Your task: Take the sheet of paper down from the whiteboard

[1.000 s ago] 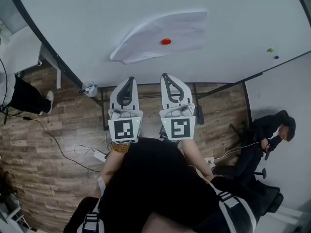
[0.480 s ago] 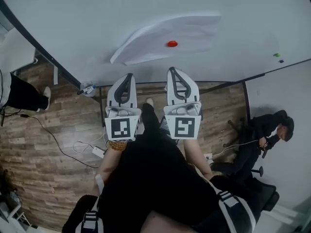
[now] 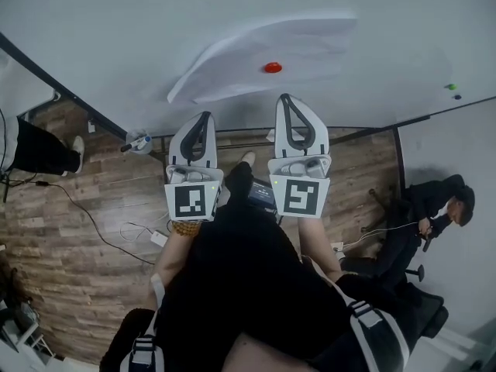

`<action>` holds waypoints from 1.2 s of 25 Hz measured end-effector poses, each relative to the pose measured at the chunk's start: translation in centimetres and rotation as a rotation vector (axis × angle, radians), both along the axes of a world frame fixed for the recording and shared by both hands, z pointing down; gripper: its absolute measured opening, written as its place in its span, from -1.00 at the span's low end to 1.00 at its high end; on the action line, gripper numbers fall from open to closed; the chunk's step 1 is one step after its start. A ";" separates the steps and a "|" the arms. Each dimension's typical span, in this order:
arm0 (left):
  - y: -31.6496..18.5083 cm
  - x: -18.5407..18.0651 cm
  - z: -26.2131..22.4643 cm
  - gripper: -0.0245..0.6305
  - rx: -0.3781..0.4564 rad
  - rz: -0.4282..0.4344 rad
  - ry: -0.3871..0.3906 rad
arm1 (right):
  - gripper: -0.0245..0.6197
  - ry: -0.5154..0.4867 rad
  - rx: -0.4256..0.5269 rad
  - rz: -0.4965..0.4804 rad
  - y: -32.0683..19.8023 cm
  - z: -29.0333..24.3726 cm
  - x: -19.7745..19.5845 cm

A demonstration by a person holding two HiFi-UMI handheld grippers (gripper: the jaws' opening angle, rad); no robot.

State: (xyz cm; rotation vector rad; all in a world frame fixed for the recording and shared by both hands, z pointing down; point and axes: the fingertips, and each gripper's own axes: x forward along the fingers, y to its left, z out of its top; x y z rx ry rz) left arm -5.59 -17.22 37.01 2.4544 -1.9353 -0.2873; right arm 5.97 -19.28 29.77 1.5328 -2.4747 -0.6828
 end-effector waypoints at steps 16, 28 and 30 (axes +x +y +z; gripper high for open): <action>-0.3 -0.3 0.0 -0.89 -0.008 0.000 -0.007 | -0.92 0.020 0.031 -0.025 -1.3 -1.0 -1.0; -0.2 -1.1 0.9 -0.89 -0.017 -0.015 -0.026 | -0.77 0.024 0.038 -0.034 -1.9 -1.1 -1.6; -0.2 -1.2 0.8 -0.89 -0.014 -0.017 -0.025 | -0.74 0.030 0.036 -0.033 -2.1 -1.1 -1.7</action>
